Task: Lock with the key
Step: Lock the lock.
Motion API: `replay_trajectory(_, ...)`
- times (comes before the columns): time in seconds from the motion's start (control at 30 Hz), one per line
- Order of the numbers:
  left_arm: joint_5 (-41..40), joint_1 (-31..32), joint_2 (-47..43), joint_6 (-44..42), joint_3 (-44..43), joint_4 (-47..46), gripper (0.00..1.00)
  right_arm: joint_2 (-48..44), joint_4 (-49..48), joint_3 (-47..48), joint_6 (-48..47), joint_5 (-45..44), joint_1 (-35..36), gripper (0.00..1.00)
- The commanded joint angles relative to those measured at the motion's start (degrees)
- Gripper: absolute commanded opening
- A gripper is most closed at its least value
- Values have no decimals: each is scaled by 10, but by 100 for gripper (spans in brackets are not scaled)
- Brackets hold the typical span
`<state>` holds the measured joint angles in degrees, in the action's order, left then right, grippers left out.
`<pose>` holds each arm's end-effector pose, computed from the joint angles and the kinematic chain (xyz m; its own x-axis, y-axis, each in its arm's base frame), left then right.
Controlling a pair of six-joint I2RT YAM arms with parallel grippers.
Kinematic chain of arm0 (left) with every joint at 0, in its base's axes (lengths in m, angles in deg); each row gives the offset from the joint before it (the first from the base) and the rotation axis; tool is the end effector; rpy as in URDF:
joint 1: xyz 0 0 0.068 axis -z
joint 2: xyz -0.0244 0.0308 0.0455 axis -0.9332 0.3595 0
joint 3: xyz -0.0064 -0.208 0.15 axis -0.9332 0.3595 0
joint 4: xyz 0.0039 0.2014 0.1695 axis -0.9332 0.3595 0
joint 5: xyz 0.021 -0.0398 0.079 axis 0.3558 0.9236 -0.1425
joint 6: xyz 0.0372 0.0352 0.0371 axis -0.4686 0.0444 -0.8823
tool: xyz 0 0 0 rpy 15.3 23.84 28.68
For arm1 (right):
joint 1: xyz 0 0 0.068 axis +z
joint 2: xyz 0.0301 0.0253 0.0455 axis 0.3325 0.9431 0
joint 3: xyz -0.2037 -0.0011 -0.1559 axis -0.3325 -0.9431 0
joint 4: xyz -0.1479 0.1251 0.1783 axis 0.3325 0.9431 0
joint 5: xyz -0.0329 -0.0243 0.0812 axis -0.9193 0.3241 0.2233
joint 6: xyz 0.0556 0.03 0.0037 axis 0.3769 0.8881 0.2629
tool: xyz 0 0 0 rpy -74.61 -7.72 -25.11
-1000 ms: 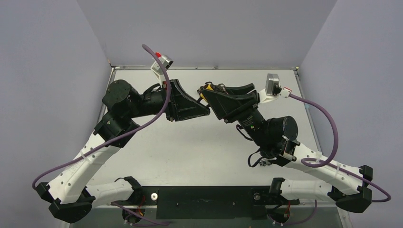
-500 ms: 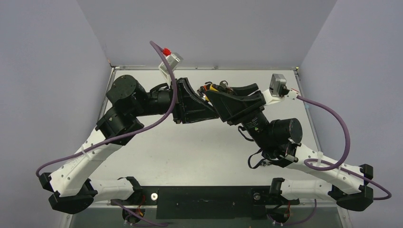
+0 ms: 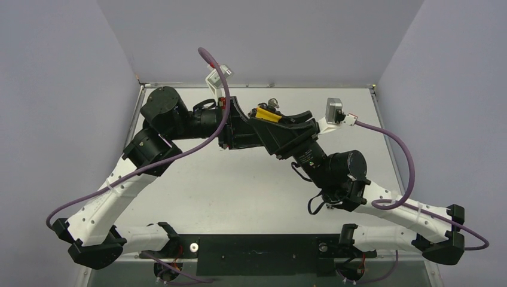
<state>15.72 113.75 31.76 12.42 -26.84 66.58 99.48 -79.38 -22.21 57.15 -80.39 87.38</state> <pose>0.1491 -0.1948 0.5168 -0.7268 -0.1158 -0.6770 0.6859 -0.0717 -0.7241 0.0967 0.2253 0.4585 -0.3461 0.6941 -0.6313 -0.8468 0.0587 0.5287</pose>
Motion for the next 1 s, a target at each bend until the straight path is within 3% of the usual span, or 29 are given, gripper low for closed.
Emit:
replay_trajectory(0.0, -198, -42, -4, 33, -22, -260, 0, 41, 316, -76, -12, 194, 38, 0)
replay_trajectory(0.2, -173, -42, -68, -16, 92, -216, 0, 0, 354, -45, -27, 188, -21, 0)
replay_trajectory(0.27, -168, -43, -84, -37, 112, -180, 0, -3, 378, -33, -38, 191, -33, 18)
replay_trajectory(0.3, -165, -42, -88, -50, 117, -170, 0, -5, 387, -31, -46, 191, -38, 37)
replay_trajectory(0.37, -164, -43, -102, -71, 129, -139, 0, -15, 394, -29, -53, 191, -45, 55)
replay_trajectory(0.5, -155, -45, -121, -115, 136, -34, 0, -38, 396, -35, -59, 190, -67, 74)
replay_trajectory(0.77, -99, -46, -134, -240, 139, 166, 0, -92, 376, -68, -69, 244, -141, 81)
replay_trajectory(0.97, -54, -44, -141, -321, 157, 291, 0, -123, 365, -77, -64, 406, -271, 82)
